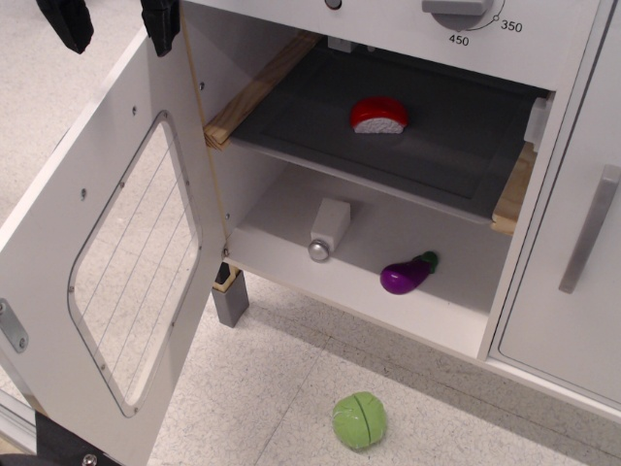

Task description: Close oven

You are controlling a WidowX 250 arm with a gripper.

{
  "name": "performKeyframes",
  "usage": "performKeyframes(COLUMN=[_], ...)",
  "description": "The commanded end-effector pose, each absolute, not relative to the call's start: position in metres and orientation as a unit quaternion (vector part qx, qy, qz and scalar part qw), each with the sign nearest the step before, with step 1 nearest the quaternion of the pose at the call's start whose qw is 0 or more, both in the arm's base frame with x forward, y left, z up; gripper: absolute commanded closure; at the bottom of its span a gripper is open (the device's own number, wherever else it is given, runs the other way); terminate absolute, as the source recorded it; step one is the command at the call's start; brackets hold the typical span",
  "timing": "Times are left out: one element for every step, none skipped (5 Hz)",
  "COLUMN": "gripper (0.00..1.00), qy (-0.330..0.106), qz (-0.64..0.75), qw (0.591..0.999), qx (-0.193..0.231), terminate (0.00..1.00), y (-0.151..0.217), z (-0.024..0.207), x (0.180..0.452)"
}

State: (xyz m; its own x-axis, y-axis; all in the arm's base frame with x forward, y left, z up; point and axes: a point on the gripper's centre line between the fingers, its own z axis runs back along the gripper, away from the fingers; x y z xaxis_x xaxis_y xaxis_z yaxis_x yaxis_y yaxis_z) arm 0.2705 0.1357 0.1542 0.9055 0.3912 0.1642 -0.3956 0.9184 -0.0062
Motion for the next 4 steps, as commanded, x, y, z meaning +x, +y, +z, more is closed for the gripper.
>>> performKeyframes(gripper=[0.0, 0.0, 0.0, 0.0], qy=[-0.081, -0.102, -0.108, -0.102], qz=[0.202, 0.189, 0.183, 0.2], qw=[0.976, 0.977, 0.977, 0.974], qx=[0.014, 0.019, 0.02, 0.017], terminate=[0.0, 0.0, 0.0, 0.0], y=[0.136, 0.146, 0.16, 0.159], z=[0.154, 0.156, 0.153, 0.14], x=[0.271, 0.258, 0.249, 0.233])
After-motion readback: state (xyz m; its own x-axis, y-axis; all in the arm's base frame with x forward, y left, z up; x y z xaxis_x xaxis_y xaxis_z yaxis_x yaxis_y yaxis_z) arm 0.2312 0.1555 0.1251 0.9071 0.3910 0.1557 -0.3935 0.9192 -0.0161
